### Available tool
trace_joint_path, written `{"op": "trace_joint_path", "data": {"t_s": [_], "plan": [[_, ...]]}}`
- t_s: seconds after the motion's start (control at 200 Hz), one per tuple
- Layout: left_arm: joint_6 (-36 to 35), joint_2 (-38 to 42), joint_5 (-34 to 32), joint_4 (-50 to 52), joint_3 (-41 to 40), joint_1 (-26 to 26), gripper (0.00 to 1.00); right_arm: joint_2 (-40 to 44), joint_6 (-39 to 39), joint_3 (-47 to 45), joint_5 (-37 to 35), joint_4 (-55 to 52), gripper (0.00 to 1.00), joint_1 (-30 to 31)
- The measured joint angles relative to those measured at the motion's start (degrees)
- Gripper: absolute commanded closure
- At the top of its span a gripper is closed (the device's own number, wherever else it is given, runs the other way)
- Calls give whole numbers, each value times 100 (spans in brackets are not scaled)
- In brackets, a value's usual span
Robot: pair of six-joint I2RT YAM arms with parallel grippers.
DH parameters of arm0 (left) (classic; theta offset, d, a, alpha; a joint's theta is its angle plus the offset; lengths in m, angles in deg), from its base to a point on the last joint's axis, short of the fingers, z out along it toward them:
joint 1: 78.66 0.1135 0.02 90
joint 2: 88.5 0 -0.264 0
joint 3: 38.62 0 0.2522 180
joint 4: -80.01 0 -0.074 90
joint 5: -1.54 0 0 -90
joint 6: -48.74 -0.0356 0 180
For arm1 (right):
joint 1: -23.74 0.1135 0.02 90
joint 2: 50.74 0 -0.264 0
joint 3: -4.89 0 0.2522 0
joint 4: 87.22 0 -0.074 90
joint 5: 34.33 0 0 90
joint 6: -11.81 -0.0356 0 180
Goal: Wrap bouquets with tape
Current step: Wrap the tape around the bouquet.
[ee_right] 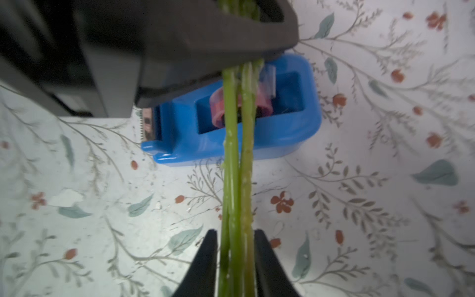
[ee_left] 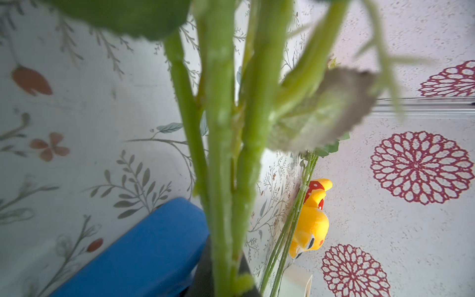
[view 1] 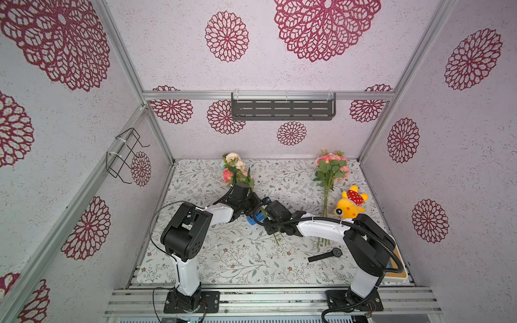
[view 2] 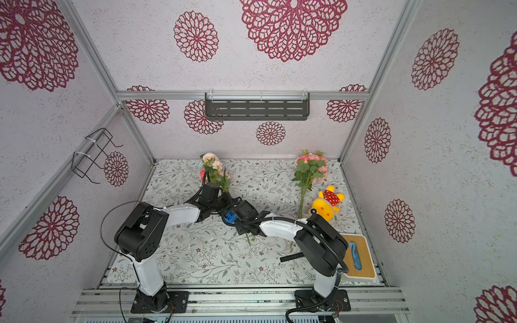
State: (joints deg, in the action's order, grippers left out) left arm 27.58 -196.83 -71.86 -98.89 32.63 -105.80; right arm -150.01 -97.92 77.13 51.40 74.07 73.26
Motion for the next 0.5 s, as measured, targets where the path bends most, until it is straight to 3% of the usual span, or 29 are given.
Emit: {"op": "trace_joint_path", "data": {"t_s": [0.095,0.24,0.5], "plan": [[-28,0,-9,-15,0,-11,100,448,-234,-455,774,426,40,-380],[-26,0,-11,-166,-57,-20,100,745,-831,-905,2052,1491,36,-1010],[24,0,11,-649,-264,-20,100,-251,-2120,-1137,3718,3239,38,-1473]]}}
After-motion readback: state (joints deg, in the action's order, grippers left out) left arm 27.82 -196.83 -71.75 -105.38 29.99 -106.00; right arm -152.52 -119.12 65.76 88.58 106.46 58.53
